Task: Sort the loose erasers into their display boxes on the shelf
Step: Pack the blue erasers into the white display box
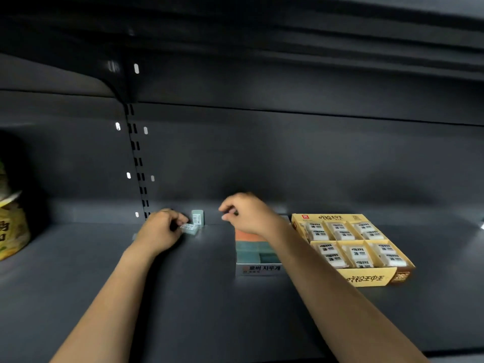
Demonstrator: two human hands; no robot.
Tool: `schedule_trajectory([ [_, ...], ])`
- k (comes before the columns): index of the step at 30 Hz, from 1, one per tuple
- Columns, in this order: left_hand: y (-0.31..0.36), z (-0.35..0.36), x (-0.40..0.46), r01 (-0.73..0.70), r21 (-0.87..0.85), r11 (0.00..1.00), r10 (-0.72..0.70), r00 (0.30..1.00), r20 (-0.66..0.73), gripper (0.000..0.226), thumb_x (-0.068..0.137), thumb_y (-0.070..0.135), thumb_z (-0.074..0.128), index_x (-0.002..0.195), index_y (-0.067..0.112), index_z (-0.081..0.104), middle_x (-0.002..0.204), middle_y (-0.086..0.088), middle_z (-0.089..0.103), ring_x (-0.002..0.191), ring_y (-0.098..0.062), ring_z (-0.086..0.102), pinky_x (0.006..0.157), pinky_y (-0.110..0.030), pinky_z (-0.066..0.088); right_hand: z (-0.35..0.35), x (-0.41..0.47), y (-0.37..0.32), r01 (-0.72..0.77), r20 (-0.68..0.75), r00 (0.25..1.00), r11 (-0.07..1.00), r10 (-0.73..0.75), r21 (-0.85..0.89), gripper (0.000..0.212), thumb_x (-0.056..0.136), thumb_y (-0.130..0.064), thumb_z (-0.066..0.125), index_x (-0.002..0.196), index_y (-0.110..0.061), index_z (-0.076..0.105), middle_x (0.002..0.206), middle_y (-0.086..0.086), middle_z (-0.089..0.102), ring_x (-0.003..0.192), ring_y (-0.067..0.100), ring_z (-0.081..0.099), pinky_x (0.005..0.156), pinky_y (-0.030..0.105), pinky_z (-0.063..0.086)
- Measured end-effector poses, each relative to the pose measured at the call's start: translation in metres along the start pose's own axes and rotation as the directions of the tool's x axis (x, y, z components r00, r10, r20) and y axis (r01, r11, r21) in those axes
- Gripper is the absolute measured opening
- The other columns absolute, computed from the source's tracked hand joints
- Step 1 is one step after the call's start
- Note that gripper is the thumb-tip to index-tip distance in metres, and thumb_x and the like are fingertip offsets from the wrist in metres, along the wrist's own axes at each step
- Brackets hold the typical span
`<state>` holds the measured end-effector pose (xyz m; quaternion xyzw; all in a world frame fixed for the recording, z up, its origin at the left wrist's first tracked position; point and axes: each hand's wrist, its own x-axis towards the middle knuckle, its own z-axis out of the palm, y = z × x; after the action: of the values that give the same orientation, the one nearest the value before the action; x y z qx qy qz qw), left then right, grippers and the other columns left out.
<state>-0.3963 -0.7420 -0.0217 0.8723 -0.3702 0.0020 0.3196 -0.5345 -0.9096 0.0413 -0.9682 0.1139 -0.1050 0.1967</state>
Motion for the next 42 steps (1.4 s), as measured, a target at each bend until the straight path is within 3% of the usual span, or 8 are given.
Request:
schedule_trajectory([
  [5, -0.008, 0.005, 0.002, 0.029, 0.049, 0.998, -0.029, 0.999, 0.013, 0.032, 0.066, 0.032, 0.080, 0.096, 0.029, 0.069, 0.092, 0.009, 0.056, 0.097, -0.019, 0.055, 0.090, -0.030, 0.043, 0.027, 0.025, -0.014, -0.022, 0.061, 0.998, 0.999, 0.024, -0.034, 0.031, 0.088, -0.013, 0.060, 0.119, -0.011, 0.061, 0.120, 0.011, 0.062, 0.107, 0.026, 0.060, 0.094, 0.034, 0.048],
  [10, -0.006, 0.007, 0.001, 0.046, 0.046, 0.998, -0.044, 0.999, -0.030, 0.029, 0.064, 0.033, 0.081, 0.090, 0.031, 0.069, 0.089, 0.011, 0.056, 0.096, -0.019, 0.054, 0.086, -0.028, 0.041, 0.041, 0.031, -0.021, -0.028, -0.022, 0.999, 0.997, 0.026, -0.074, 0.020, 0.088, -0.013, 0.055, 0.106, -0.013, 0.065, 0.110, 0.013, 0.065, 0.096, 0.033, 0.064, 0.085, 0.038, 0.053],
  [19, -0.005, -0.005, 0.000, 0.127, -0.017, 0.992, -0.127, 0.992, 0.020, 0.028, 0.055, 0.036, 0.086, 0.065, 0.036, 0.060, 0.085, 0.007, 0.062, 0.093, -0.018, 0.055, 0.081, -0.031, 0.046, 0.049, 0.033, -0.031, 0.051, -0.117, 0.990, 0.968, -0.082, -0.244, 0.021, 0.089, -0.011, 0.057, 0.110, -0.010, 0.060, 0.116, 0.011, 0.060, 0.103, 0.034, 0.060, 0.082, 0.036, 0.048],
  [25, -0.003, -0.012, -0.002, 0.145, -0.058, 0.988, -0.144, 0.989, 0.021, 0.018, 0.070, 0.037, 0.078, 0.062, 0.025, 0.067, 0.079, 0.004, 0.065, 0.082, -0.015, 0.061, 0.080, -0.029, 0.049, 0.053, 0.034, -0.035, 0.066, -0.151, 0.982, 0.956, -0.113, -0.285, 0.020, 0.087, -0.010, 0.061, 0.107, -0.007, 0.058, 0.113, 0.012, 0.058, 0.102, 0.033, 0.059, 0.079, 0.036, 0.048],
  [30, -0.009, -0.014, -0.002, 0.188, -0.027, 0.982, -0.188, 0.982, 0.010, 0.032, 0.084, 0.034, 0.065, 0.055, 0.023, 0.055, 0.058, 0.007, 0.057, 0.067, -0.014, 0.054, 0.103, -0.038, 0.034, 0.057, 0.031, -0.037, 0.089, -0.109, 0.988, 0.978, -0.111, -0.191, 0.017, 0.090, -0.013, 0.057, 0.104, -0.004, 0.055, 0.107, 0.017, 0.062, 0.096, 0.038, 0.060, 0.076, 0.038, 0.048],
  [34, -0.007, -0.015, -0.004, 0.195, -0.056, 0.979, -0.193, 0.981, 0.029, 0.017, 0.083, 0.026, 0.066, 0.068, 0.019, 0.064, 0.072, 0.003, 0.064, 0.079, -0.016, 0.060, 0.074, -0.024, 0.039, 0.059, 0.030, -0.038, 0.099, -0.098, 0.988, 0.979, -0.118, -0.179, 0.017, 0.090, -0.014, 0.056, 0.104, -0.004, 0.056, 0.107, 0.018, 0.064, 0.095, 0.038, 0.060, 0.076, 0.038, 0.048],
  [38, -0.005, -0.017, -0.003, 0.173, -0.065, 0.983, -0.172, 0.985, 0.017, 0.011, 0.082, 0.019, 0.067, 0.071, 0.018, 0.068, 0.073, 0.004, 0.067, 0.077, -0.014, 0.061, 0.070, -0.022, 0.038, 0.048, 0.029, -0.033, 0.096, -0.163, 0.979, 0.981, -0.124, -0.171, 0.014, 0.088, -0.017, 0.056, 0.098, -0.007, 0.058, 0.100, 0.015, 0.066, 0.092, 0.036, 0.061, 0.072, 0.036, 0.048],
  [42, -0.001, -0.015, 0.000, 0.151, -0.170, 0.974, -0.154, 0.988, -0.003, 0.022, 0.080, 0.011, 0.066, 0.064, 0.025, 0.066, 0.069, 0.007, 0.067, 0.072, -0.011, 0.061, 0.067, -0.020, 0.042, 0.023, 0.014, -0.019, 0.101, -0.259, 0.957, 0.986, -0.133, -0.133, 0.011, 0.086, -0.022, 0.059, 0.092, -0.014, 0.061, 0.087, 0.006, 0.070, 0.085, 0.030, 0.063, 0.069, 0.033, 0.050],
])
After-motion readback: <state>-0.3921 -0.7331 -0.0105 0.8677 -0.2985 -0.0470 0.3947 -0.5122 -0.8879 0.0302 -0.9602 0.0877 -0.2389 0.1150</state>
